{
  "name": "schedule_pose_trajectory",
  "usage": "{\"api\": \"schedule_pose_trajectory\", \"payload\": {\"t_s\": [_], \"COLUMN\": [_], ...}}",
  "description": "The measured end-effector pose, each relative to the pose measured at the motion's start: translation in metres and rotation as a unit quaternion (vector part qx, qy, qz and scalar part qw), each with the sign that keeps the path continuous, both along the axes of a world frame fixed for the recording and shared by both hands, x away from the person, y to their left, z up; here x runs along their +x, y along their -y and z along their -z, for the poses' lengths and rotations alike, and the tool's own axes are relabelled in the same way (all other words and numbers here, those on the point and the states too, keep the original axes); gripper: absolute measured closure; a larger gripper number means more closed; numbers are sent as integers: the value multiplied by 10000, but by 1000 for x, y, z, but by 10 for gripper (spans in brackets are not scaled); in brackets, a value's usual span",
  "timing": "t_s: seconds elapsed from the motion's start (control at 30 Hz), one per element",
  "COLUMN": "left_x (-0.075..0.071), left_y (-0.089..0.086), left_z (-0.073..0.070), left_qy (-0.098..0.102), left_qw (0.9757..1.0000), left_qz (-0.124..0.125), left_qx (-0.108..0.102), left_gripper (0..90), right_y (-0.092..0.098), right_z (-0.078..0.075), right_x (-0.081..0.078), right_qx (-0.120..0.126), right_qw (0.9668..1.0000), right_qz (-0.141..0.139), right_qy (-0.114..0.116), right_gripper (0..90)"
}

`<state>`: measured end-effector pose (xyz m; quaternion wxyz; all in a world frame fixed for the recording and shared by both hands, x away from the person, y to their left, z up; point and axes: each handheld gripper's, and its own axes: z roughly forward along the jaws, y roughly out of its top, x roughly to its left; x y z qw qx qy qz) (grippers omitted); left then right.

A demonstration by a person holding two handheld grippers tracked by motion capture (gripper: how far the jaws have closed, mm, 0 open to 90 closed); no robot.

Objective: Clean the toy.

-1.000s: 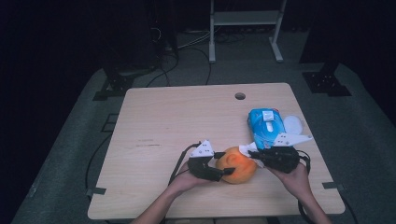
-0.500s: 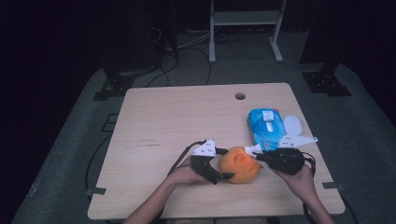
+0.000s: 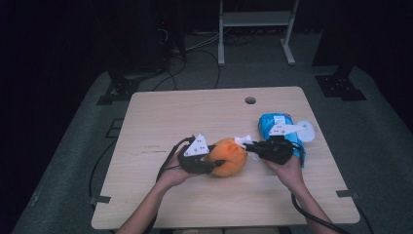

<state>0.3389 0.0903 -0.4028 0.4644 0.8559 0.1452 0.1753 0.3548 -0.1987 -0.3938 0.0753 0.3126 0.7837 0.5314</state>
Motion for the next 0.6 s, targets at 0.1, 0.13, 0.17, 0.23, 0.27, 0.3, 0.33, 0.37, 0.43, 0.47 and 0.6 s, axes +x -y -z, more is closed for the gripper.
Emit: {"api": "schedule_pose_trajectory", "payload": {"t_s": [0.1, 0.13, 0.17, 0.23, 0.27, 0.3, 0.33, 0.37, 0.43, 0.47, 0.6], "left_x": [-5, -8, -12, -18, -20, -21, -22, -21, -20, -18, -8], "left_y": [7, 10, 13, 19, 20, 20, 19, 16, 6, 3, 1], "left_z": [11, 16, 19, 21, 21, 21, 20, 18, 11, 8, 8], "left_qy": [134, 177, 240, 377, 322, 261, 206, 123, -160, -204, -397], "left_qw": [9987, 9985, 9983, 9975, 9978, 9981, 9985, 9992, 9986, 9975, 9968], "left_qz": [-392, -424, -462, -529, -486, -445, -393, -311, -155, -195, -246], "left_qx": [290, 295, 266, 295, 323, 346, 314, 209, -474, -649, -654], "left_gripper": [477, 471, 466, 447, 416, 369, 327, 292, 264, 258, 252], "right_y": [-11, -14, -16, -21, -22, -24, -23, -22, -18, -16, -7], "right_z": [-8, -9, -10, -7, -3, 1, 6, 9, 15, 18, 24], "right_x": [4, 5, 6, 8, 9, 9, 10, 9, 7, 4, -4], "right_qx": [84, 139, 163, 151, 99, 34, 9, 75, 52, 12, 29], "right_qw": [9999, 9998, 9997, 9996, 9994, 9991, 9988, 9984, 9979, 9978, 9971], "right_qz": [-95, -125, -173, -252, -318, -373, -418, -458, -517, -538, -612], "right_qy": [67, 65, 41, -55, -117, -192, -255, -311, -376, -383, -452], "right_gripper": [822, 822, 821, 821, 820, 820, 820, 820, 820, 820, 820]}}
